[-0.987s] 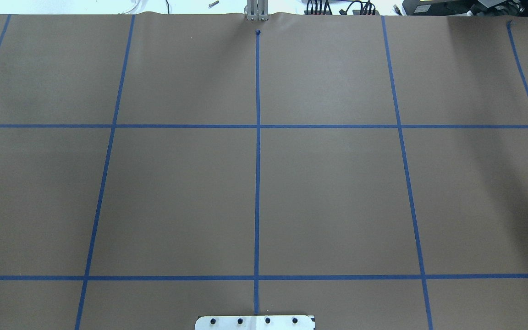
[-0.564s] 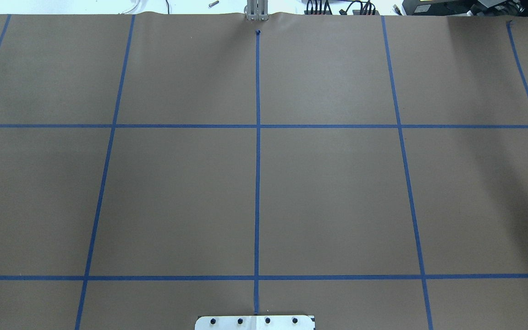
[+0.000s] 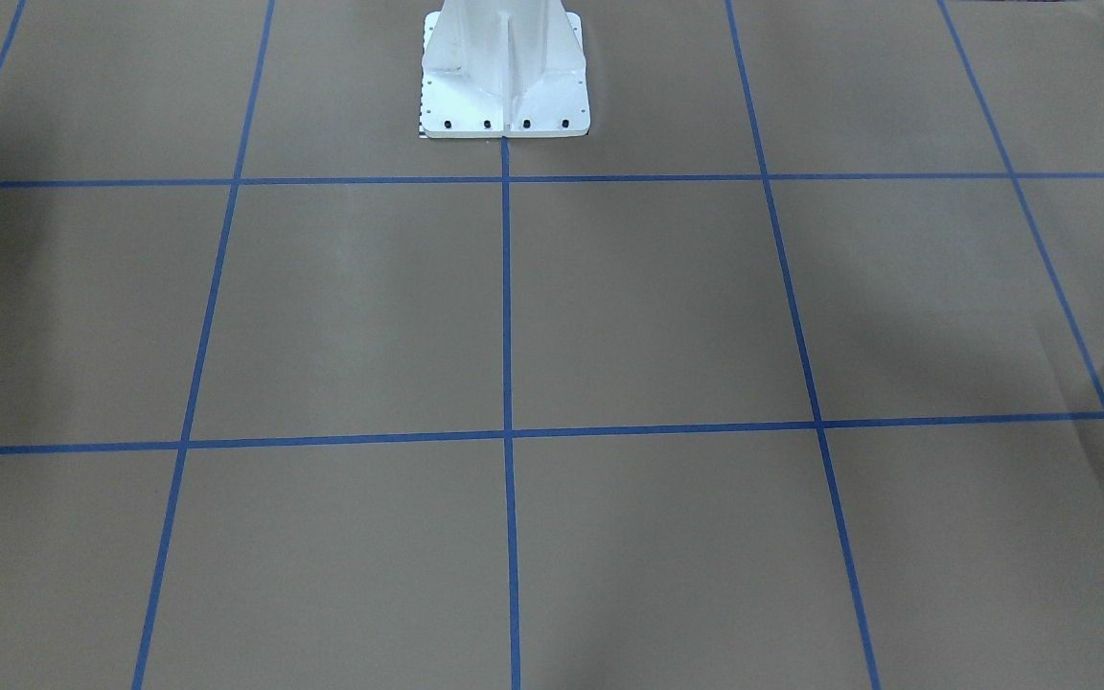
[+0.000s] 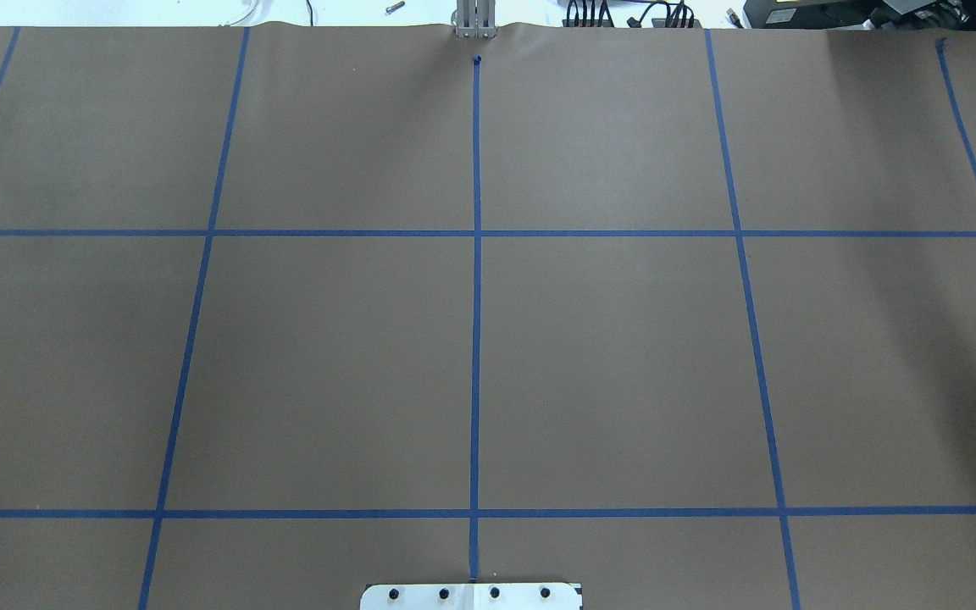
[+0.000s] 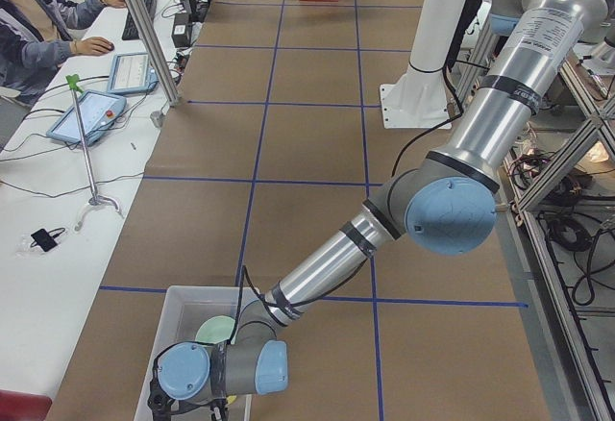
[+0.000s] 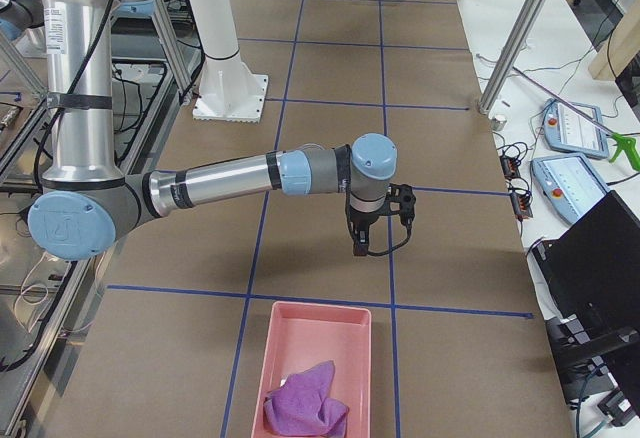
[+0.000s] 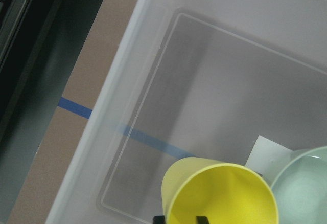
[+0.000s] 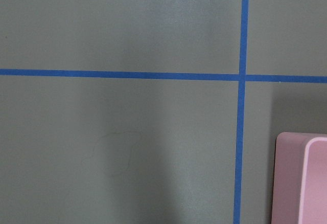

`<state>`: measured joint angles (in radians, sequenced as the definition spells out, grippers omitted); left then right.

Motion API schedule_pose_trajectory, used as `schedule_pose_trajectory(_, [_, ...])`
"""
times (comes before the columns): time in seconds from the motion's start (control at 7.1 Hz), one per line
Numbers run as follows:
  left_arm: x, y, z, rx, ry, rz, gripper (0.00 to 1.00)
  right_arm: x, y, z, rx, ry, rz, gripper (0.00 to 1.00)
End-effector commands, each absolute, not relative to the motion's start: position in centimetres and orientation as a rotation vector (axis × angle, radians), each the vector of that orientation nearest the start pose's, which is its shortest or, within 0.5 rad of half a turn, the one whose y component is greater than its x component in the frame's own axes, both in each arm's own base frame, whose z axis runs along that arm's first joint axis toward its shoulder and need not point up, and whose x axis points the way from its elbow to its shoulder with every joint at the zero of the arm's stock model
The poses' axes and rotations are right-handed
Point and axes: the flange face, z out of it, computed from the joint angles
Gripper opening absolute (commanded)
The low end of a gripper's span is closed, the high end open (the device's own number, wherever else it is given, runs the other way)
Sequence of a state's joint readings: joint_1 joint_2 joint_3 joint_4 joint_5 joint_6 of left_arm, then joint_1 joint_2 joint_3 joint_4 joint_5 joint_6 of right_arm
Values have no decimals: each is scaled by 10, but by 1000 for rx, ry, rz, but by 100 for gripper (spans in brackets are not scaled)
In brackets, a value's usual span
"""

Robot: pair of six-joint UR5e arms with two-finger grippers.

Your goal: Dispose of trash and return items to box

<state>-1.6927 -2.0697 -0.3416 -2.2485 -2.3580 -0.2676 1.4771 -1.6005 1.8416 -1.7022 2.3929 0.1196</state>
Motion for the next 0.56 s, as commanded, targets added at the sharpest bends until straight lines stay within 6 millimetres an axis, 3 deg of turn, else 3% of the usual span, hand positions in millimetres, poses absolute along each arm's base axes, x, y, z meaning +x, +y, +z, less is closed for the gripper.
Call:
schedule_pose_trajectory(0.0, [-144,-597,848,-52,801,-382,61,17,-468,543,23,-828,-24,100])
schedule_pose_trajectory(0.14, [-164,-610,823,-4,838,-397,62,18,-465,541,28,-827,-24,100])
schedule_pose_trajectory(0.28, [-181,-627,773,96,898,-375,68,18,-465,544,27,-807,-24,100])
schedule_pose_trajectory(0.42, [-166,-612,747,167,904,-322,76,20,-467,547,26,-796,-22,100])
